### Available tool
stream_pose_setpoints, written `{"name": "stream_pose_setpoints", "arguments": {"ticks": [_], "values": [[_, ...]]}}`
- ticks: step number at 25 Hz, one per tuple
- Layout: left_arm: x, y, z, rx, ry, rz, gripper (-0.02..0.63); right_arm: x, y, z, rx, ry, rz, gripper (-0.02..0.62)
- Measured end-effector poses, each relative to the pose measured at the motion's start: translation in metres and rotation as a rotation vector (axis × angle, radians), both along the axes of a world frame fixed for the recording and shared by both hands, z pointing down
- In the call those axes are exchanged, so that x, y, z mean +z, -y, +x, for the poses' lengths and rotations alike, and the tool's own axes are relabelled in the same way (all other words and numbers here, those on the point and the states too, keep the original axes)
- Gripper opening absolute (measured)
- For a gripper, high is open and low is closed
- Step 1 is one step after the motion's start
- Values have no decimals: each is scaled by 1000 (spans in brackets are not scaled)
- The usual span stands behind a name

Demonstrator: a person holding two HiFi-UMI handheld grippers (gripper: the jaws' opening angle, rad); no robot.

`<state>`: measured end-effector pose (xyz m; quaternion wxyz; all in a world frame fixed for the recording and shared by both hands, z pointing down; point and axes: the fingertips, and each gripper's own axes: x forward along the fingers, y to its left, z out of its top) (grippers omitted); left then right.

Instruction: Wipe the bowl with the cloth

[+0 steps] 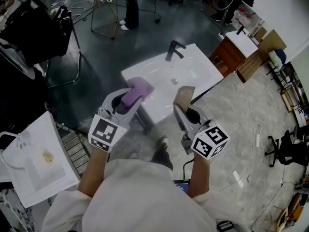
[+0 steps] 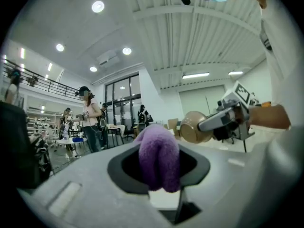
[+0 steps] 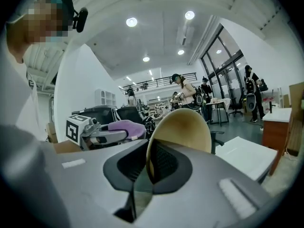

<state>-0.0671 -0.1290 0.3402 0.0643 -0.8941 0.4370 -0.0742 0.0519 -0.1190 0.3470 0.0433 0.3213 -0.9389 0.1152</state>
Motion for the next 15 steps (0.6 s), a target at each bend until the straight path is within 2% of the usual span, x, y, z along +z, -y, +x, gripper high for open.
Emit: {"name": "stream_pose_setpoints", "arguments": {"ticks": [7, 15], "values": [[-3, -1, -32, -113, 69, 24, 115, -10, -3, -2, 66, -79, 85, 20], [3, 1, -45, -142, 98, 26, 115, -9, 5, -5, 95, -137, 112, 20]]}}
